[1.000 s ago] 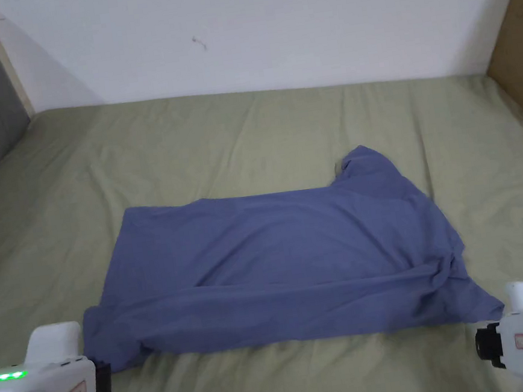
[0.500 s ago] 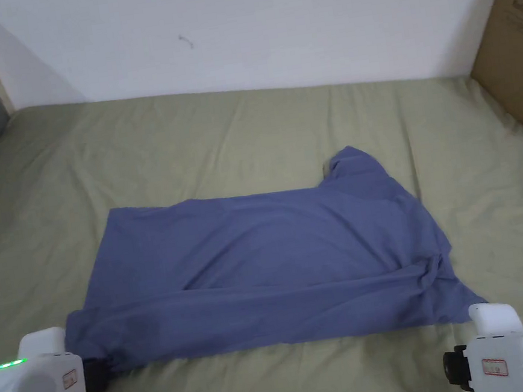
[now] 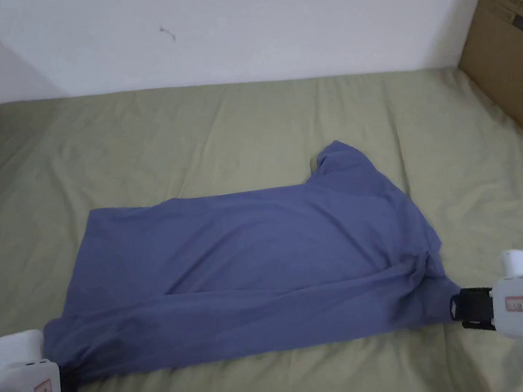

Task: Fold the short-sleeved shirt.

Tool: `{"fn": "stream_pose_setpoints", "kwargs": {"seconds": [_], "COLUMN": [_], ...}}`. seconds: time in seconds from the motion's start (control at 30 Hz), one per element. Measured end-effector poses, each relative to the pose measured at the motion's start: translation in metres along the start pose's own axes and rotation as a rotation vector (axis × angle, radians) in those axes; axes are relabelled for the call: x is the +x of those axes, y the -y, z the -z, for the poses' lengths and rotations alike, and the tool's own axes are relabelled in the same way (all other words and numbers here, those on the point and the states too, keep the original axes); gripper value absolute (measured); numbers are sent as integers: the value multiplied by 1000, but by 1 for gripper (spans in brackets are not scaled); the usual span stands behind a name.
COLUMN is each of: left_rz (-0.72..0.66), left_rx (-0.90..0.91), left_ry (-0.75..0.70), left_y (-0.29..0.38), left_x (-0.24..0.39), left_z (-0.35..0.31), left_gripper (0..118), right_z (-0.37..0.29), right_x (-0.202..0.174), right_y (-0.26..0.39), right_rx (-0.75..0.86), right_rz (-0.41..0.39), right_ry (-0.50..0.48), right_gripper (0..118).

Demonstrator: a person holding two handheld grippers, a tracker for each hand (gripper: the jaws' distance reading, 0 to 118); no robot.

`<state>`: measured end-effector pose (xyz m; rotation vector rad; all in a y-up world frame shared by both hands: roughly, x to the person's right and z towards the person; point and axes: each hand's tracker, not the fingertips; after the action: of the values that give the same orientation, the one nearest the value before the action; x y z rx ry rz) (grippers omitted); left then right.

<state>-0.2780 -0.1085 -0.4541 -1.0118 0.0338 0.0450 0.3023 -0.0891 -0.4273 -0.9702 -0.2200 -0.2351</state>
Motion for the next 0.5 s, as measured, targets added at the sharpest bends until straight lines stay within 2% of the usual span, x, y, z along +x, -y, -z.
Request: {"fn": "stream_pose_setpoints", "kwargs": {"seconds": [0.1,0.17,0.2,0.27,0.3,0.33,0.4,0.5], "left_rz": [-6,-4,7,26,32,37,38,36], "left_rx": [-12,-16,-20,-23,-25,-28,-31,-28], "left_ry": [-5,-10,-15,-20,-21,-20,-17,-16], "left_y": [0,1,0,-1,-1,-2,-4,-5], "left_x": [1,3,4,5,5,5,4,2], "left_z": [4,6,6,5,5,5,4,-1], "left_gripper": [7,7,7,7,7,7,7,7], "right_z": [28,48,58,62,57,52,44,37], "right_x": [5,-4,-10,-18,-18,-17,-15,-14], "right_y": [-15,-16,-13,-7,-8,-10,-12,-12], "right_rx": [-47,-113,-132,-114,-107,-100,-95,-92], "right_rz": [30,-16,-48,-77,-53,-40,-21,-41], "right_ry": [-65,-33,-8,26,9,2,-12,-6], "right_gripper": [65,62,47,38,21,9,9,9]}}
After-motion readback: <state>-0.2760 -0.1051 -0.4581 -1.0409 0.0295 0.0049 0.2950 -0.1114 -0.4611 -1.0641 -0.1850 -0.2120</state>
